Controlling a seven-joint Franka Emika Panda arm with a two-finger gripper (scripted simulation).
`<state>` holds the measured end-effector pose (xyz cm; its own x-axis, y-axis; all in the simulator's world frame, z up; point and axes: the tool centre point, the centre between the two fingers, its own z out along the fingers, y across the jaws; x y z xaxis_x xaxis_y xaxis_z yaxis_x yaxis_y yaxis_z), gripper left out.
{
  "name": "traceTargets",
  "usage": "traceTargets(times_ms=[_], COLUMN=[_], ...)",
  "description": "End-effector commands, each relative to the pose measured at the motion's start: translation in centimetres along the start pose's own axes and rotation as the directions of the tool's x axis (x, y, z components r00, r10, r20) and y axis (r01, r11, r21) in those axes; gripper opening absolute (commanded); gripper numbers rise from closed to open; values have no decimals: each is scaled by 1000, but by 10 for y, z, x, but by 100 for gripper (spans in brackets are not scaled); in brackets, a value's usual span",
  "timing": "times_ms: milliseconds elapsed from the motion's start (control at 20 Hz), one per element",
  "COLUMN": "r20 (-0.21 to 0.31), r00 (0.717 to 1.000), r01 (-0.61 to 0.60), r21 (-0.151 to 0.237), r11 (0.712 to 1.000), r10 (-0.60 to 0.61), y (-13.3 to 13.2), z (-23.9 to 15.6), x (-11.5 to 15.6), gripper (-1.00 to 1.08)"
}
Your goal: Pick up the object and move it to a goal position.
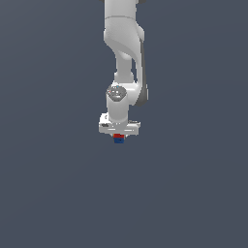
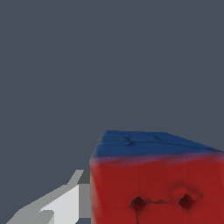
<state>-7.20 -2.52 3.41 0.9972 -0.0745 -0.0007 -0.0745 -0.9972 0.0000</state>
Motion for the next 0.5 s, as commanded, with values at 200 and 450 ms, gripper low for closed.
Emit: traceTargets(times_ms=[200, 450], r20=[-1, -1], r00=[1000, 1000], r01=[0, 0], r21=[0, 0], r11=[1000, 1000], r10=[0, 0], y=[0, 1], z=[1, -4], x=[0, 0], gripper=[-100, -100])
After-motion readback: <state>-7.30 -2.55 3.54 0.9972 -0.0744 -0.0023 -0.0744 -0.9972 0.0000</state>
